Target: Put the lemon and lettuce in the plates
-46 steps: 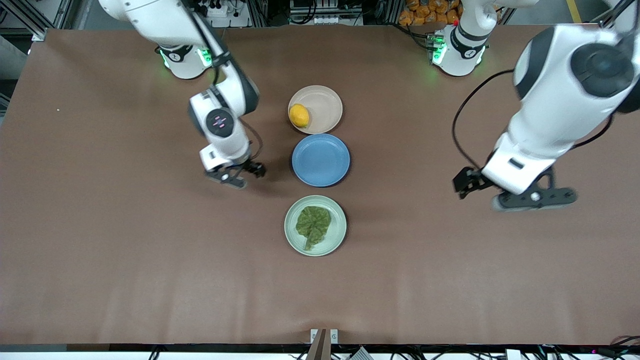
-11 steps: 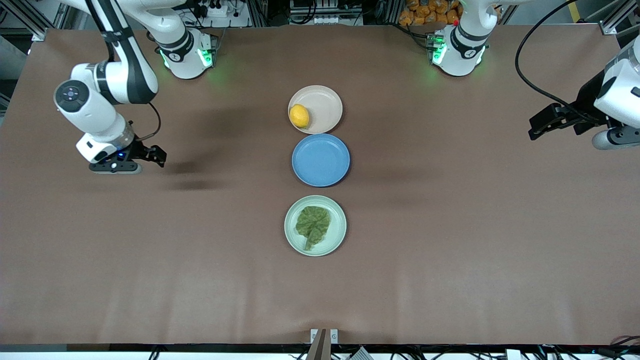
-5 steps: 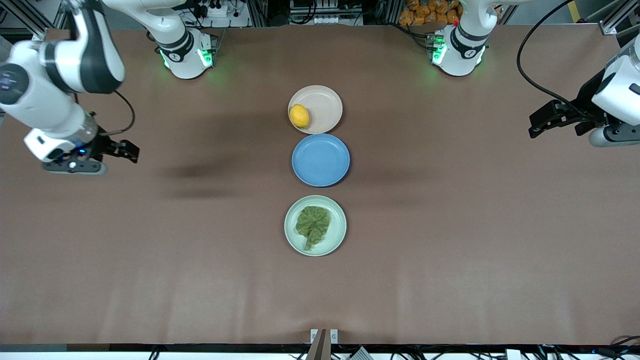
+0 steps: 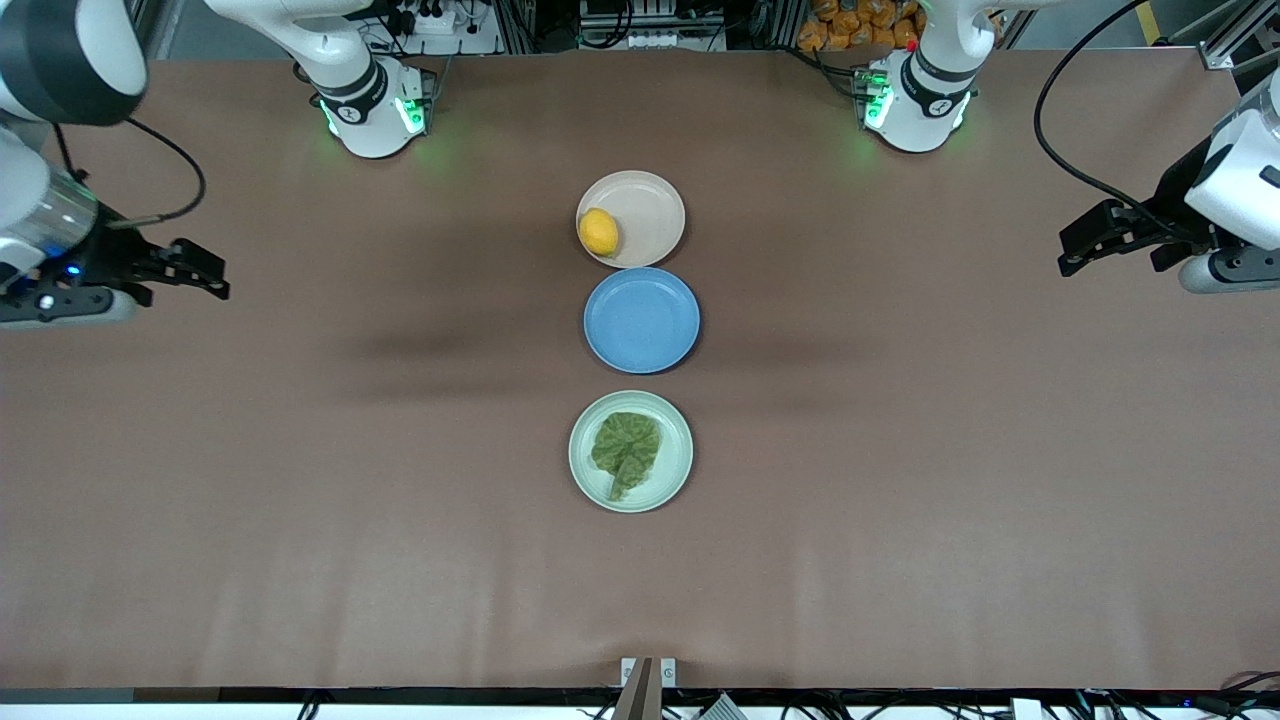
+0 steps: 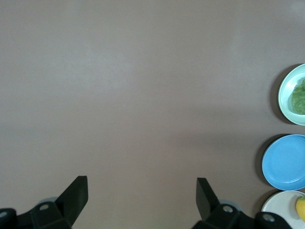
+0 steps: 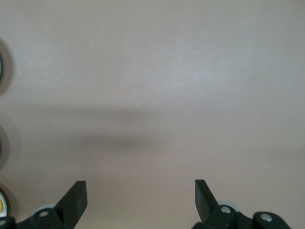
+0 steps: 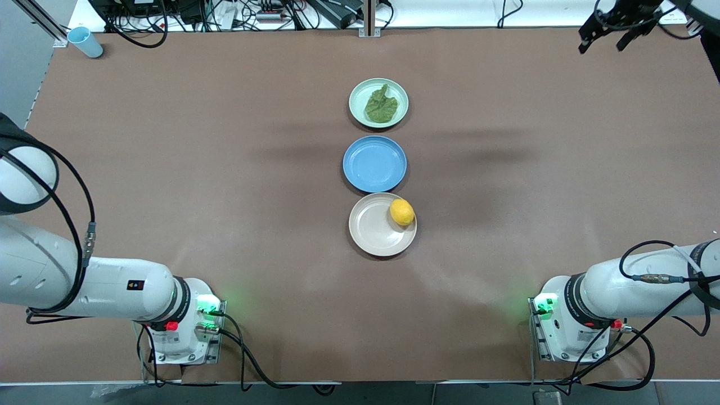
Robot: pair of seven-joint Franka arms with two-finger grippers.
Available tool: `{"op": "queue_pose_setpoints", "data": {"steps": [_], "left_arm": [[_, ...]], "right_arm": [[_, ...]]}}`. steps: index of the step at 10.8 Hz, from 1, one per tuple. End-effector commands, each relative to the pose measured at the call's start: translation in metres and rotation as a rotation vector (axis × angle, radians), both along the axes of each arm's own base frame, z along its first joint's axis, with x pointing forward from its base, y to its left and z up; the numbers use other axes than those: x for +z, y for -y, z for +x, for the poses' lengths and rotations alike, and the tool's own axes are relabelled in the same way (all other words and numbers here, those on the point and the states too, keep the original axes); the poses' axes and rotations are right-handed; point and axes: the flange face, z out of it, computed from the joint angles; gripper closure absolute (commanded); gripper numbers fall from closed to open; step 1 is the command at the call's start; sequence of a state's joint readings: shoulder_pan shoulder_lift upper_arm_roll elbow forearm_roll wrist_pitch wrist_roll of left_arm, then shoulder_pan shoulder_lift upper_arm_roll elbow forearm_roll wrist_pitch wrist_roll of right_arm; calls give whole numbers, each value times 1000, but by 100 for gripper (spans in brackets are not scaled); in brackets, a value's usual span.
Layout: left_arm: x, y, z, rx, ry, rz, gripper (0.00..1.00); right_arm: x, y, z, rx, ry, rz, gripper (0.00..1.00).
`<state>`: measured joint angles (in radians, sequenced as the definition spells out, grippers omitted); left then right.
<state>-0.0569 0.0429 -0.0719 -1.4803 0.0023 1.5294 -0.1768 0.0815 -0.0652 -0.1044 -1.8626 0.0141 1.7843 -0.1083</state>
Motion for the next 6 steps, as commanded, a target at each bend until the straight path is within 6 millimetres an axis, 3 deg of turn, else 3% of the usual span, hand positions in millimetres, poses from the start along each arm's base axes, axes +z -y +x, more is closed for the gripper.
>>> {"op": "queue_pose_setpoints", "data": {"steps": [1, 6], "left_arm": [[6, -1, -4, -24, 13, -4, 0], [5, -2, -4, -22, 12, -4, 0]], "right_arm": [[25, 16, 8, 16, 35, 7, 0], [74, 10, 11, -58, 86, -9, 0]]}}
